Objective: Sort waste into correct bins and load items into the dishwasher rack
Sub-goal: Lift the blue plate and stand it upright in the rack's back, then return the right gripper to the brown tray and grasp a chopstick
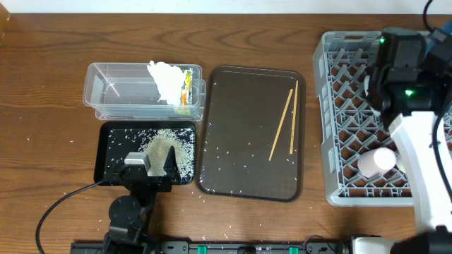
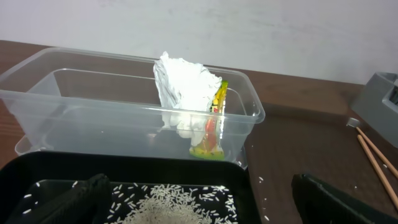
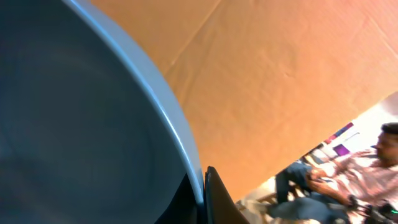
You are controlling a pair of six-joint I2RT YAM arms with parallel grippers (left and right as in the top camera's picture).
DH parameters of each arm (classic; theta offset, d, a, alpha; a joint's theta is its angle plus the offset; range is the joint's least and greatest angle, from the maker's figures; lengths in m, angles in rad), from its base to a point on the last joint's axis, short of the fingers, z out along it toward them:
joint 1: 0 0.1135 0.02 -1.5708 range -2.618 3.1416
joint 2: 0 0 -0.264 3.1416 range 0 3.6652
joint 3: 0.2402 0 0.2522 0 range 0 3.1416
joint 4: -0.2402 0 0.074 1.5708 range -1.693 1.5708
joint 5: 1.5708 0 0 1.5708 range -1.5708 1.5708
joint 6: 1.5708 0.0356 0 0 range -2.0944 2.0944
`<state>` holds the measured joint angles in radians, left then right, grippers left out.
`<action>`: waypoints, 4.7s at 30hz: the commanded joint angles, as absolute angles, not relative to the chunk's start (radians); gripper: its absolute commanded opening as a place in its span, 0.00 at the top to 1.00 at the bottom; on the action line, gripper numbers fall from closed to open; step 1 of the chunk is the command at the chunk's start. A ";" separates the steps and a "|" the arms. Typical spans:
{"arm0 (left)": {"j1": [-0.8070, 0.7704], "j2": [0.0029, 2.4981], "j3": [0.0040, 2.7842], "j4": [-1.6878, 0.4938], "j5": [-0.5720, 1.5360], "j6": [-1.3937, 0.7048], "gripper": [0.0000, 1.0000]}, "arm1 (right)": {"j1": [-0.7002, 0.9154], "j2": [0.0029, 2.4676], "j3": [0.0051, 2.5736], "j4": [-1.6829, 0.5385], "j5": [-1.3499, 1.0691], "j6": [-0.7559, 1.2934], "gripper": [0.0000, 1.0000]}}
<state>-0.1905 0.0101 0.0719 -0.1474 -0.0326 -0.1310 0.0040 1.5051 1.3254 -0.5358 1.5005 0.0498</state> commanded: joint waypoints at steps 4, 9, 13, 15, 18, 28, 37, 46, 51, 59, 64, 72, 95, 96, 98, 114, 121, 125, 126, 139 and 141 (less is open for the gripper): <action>-0.186 0.004 0.042 -0.152 -0.034 -0.136 0.05 | -0.052 1.655 1.327 -0.379 1.533 -0.197 0.96; -0.186 0.004 0.042 -0.152 -0.034 -0.136 0.05 | -0.055 1.762 1.327 -0.254 1.533 -0.388 0.96; -0.186 0.004 0.042 -0.152 -0.034 -0.136 0.05 | -0.059 1.840 1.327 -0.207 1.543 -0.513 0.99; -0.186 0.004 0.042 -0.152 -0.034 -0.136 0.05 | -0.058 1.852 1.327 -0.186 1.564 -0.521 0.99; -0.186 0.004 0.042 -0.152 -0.034 -0.136 0.05 | -0.058 1.837 1.327 -0.142 1.564 -0.514 0.99; -0.186 0.004 0.042 -0.152 -0.034 -0.136 0.05 | -0.058 1.621 1.327 0.038 1.451 -0.539 0.99; -0.186 0.004 0.042 -0.152 -0.034 -0.136 0.05 | 0.002 1.396 1.327 -0.114 1.008 -0.429 0.97; -0.186 0.004 0.042 -0.152 -0.034 -0.136 0.05 | 0.024 1.306 1.327 -0.556 0.447 -0.039 0.96; -0.186 0.004 0.042 -0.152 -0.034 -0.136 0.05 | -0.002 1.295 1.327 -0.682 0.493 0.028 0.96; -0.186 0.004 0.042 -0.152 -0.034 -0.136 0.05 | -0.045 1.312 1.327 -0.491 0.722 -0.297 0.99; -0.186 0.004 0.042 -0.152 -0.034 -0.136 0.05 | -0.053 1.377 1.327 -0.324 0.784 -0.656 0.99; -0.186 0.004 0.042 -0.152 -0.034 -0.136 0.05 | -0.066 1.512 1.327 -0.177 0.925 -0.967 0.99; -0.186 0.004 0.042 -0.152 -0.034 -0.136 0.05 | -0.230 1.670 1.327 -0.065 0.955 -1.133 0.99; -0.186 0.004 0.042 -0.152 -0.034 -0.136 0.05 | -0.229 1.680 1.327 -0.063 0.955 -1.140 0.99; -0.186 0.004 0.042 -0.152 -0.034 -0.136 0.05 | -0.223 1.699 1.327 -0.063 0.954 -1.142 0.99; -0.186 0.004 0.042 -0.152 -0.034 -0.136 0.05 | -0.076 1.724 1.327 -0.071 0.932 -1.127 0.47; -0.186 0.004 0.042 -0.152 -0.034 -0.136 0.05 | 0.021 1.713 1.327 -0.071 0.962 -1.026 0.29; -0.186 0.004 0.042 -0.152 -0.034 -0.136 0.05 | 0.086 1.679 1.327 -0.069 0.950 -0.985 0.24; -0.186 0.004 0.042 -0.152 -0.034 -0.136 0.05 | 0.105 1.668 1.327 -0.070 0.941 -0.968 0.21; -0.186 0.004 0.042 -0.152 -0.034 -0.136 0.05 | 0.424 1.582 1.327 -0.585 0.532 -0.110 0.13; -0.186 0.004 0.042 -0.152 -0.034 -0.136 0.05 | 0.445 1.582 1.327 -0.677 0.332 0.100 0.19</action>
